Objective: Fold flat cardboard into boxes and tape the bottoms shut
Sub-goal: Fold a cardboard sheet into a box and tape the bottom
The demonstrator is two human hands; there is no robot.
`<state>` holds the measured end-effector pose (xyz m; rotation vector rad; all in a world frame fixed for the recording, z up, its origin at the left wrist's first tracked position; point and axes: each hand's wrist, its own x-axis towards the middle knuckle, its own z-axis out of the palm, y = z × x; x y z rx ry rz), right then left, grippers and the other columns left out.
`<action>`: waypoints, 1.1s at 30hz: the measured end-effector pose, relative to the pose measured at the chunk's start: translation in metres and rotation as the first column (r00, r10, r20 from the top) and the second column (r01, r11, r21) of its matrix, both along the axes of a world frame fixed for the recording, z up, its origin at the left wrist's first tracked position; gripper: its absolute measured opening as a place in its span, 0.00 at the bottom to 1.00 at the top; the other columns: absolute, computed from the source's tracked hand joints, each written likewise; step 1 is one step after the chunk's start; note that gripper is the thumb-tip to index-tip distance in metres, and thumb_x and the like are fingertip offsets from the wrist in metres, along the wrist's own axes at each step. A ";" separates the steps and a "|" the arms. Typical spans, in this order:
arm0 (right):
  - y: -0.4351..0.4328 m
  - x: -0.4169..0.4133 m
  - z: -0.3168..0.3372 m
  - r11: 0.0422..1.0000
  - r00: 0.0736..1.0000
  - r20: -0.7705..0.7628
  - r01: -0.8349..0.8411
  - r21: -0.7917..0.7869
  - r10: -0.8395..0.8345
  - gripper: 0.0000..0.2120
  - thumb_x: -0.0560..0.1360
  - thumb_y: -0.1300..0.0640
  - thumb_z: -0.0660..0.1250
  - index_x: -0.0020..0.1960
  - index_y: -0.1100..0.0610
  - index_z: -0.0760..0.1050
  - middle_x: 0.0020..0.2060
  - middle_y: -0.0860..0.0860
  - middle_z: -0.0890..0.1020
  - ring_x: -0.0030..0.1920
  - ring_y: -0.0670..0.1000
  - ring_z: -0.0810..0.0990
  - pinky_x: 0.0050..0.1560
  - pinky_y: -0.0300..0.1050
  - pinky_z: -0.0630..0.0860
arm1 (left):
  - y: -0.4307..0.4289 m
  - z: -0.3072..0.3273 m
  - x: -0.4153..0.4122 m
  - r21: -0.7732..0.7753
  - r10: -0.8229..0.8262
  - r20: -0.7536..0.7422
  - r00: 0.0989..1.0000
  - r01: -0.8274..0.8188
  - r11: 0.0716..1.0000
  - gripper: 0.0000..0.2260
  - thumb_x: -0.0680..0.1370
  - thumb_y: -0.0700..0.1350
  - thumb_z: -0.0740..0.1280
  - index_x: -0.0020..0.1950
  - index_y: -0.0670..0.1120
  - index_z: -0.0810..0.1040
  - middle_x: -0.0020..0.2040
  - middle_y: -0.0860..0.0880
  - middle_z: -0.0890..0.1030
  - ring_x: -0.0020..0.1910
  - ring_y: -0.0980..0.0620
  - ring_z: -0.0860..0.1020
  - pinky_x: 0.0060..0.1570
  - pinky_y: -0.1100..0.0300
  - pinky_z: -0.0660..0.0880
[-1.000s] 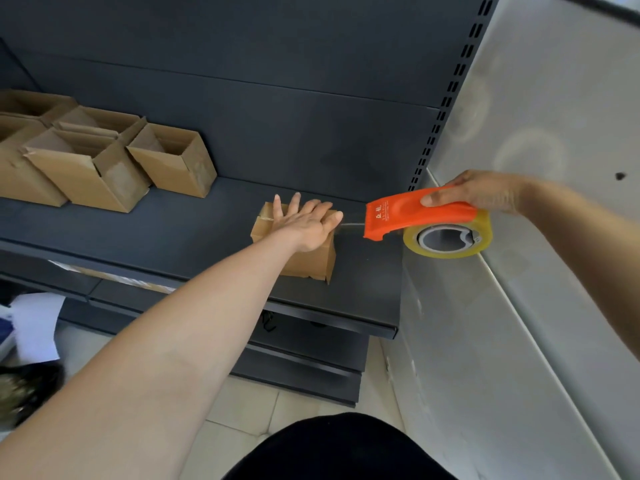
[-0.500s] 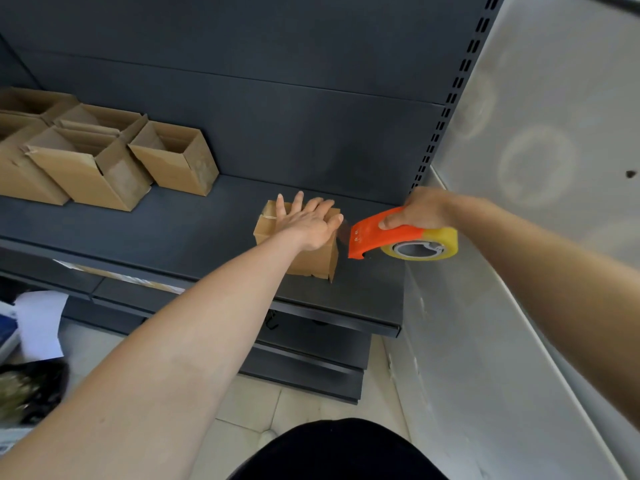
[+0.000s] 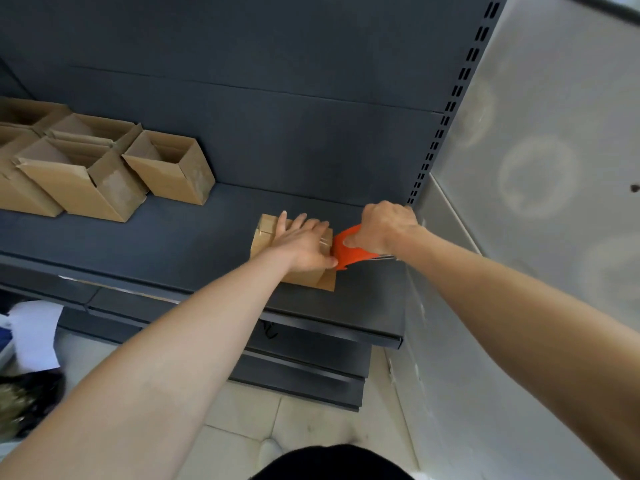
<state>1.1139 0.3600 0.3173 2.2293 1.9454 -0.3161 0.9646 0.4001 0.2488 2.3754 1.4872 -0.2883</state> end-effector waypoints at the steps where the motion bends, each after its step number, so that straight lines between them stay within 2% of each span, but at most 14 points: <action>1: 0.002 0.000 0.002 1.000 1.000 -0.010 0.014 -0.019 -0.014 0.28 0.72 0.38 0.63 0.61 0.58 0.73 0.54 0.54 0.79 0.57 0.58 0.77 0.56 0.50 0.68 | 0.001 0.003 -0.002 -0.022 -0.022 -0.002 1.000 0.022 1.000 0.40 0.73 0.65 0.62 0.79 0.51 0.51 0.79 0.51 0.54 0.78 0.50 0.44 0.72 0.45 0.32; 5: 0.004 -0.001 0.002 0.995 0.998 -0.031 0.046 -0.089 -0.049 0.27 0.72 0.38 0.64 0.62 0.57 0.72 0.56 0.54 0.78 0.57 0.57 0.77 0.50 0.47 0.68 | -0.001 0.003 -0.005 -0.022 -0.028 0.065 0.998 0.029 0.999 0.42 0.71 0.64 0.67 0.79 0.51 0.52 0.78 0.50 0.55 0.78 0.50 0.46 0.72 0.47 0.31; 9: 0.004 -0.006 -0.004 0.996 0.999 -0.021 0.040 -0.082 -0.042 0.25 0.72 0.40 0.64 0.60 0.56 0.72 0.54 0.54 0.79 0.56 0.57 0.78 0.50 0.47 0.67 | 0.001 -0.001 -0.006 -0.020 -0.098 -0.011 0.995 0.098 0.995 0.47 0.68 0.61 0.71 0.79 0.50 0.50 0.79 0.49 0.53 0.78 0.48 0.45 0.71 0.45 0.31; 14: 0.004 -0.013 -0.010 0.999 0.996 0.085 -0.034 -0.003 0.034 0.18 0.73 0.45 0.62 0.56 0.55 0.74 0.49 0.53 0.80 0.55 0.57 0.78 0.61 0.50 0.65 | 0.003 -0.005 -0.008 0.033 -0.120 0.019 0.993 0.119 0.992 0.43 0.69 0.53 0.72 0.78 0.48 0.52 0.78 0.48 0.57 0.77 0.48 0.50 0.74 0.46 0.35; 19: -0.004 -0.018 -0.026 0.988 0.953 0.270 -0.150 0.038 0.134 0.14 0.76 0.50 0.58 0.58 0.54 0.74 0.51 0.52 0.81 0.54 0.56 0.79 0.62 0.52 0.63 | 0.004 0.000 -0.011 0.033 -0.103 0.096 0.990 0.100 0.994 0.44 0.68 0.53 0.74 0.78 0.49 0.54 0.78 0.49 0.56 0.77 0.49 0.49 0.74 0.47 0.35; 23: -0.008 -0.003 -0.056 0.995 0.966 0.257 -0.035 0.093 0.010 0.19 0.80 0.43 0.54 0.61 0.51 0.74 0.51 0.52 0.82 0.52 0.56 0.79 0.59 0.52 0.63 | 0.000 0.005 -0.020 0.066 -0.105 0.149 0.983 0.096 0.993 0.44 0.68 0.53 0.74 0.78 0.51 0.54 0.78 0.50 0.56 0.77 0.51 0.49 0.74 0.49 0.34; 25: -0.006 0.005 -0.068 0.996 0.966 0.254 0.028 0.089 -0.049 0.22 0.80 0.41 0.51 0.65 0.53 0.70 0.54 0.54 0.81 0.56 0.58 0.77 0.61 0.53 0.62 | -0.003 0.005 -0.022 0.074 -0.114 0.141 0.983 0.104 0.992 0.44 0.67 0.54 0.74 0.78 0.51 0.54 0.78 0.51 0.56 0.77 0.51 0.49 0.74 0.50 0.34; 27: -0.001 0.007 -0.079 0.992 0.965 0.228 0.122 0.028 -0.126 0.24 0.81 0.43 0.50 0.68 0.58 0.67 0.59 0.57 0.79 0.62 0.59 0.74 0.63 0.52 0.62 | -0.006 0.004 -0.022 0.090 -0.120 0.137 0.983 0.109 0.990 0.44 0.68 0.54 0.74 0.78 0.51 0.54 0.78 0.51 0.56 0.77 0.51 0.49 0.74 0.50 0.34; 31: 0.001 0.005 -0.099 0.963 0.967 0.089 0.249 -0.106 -0.240 0.24 0.81 0.49 0.57 0.72 0.61 0.62 0.67 0.59 0.72 0.69 0.59 0.68 0.69 0.52 0.62 | -0.010 0.003 -0.024 0.118 -0.140 0.114 0.983 0.127 0.985 0.45 0.68 0.54 0.73 0.78 0.51 0.51 0.78 0.51 0.54 0.77 0.51 0.47 0.74 0.51 0.35; 33: 0.001 0.002 -0.096 0.965 0.964 0.058 0.260 -0.038 -0.258 0.25 0.80 0.52 0.60 0.72 0.62 0.61 0.68 0.60 0.70 0.70 0.60 0.67 0.69 0.52 0.62 | -0.012 0.001 -0.025 0.116 -0.142 0.114 0.983 0.129 0.985 0.45 0.69 0.54 0.73 0.78 0.51 0.50 0.78 0.50 0.54 0.77 0.51 0.47 0.74 0.52 0.34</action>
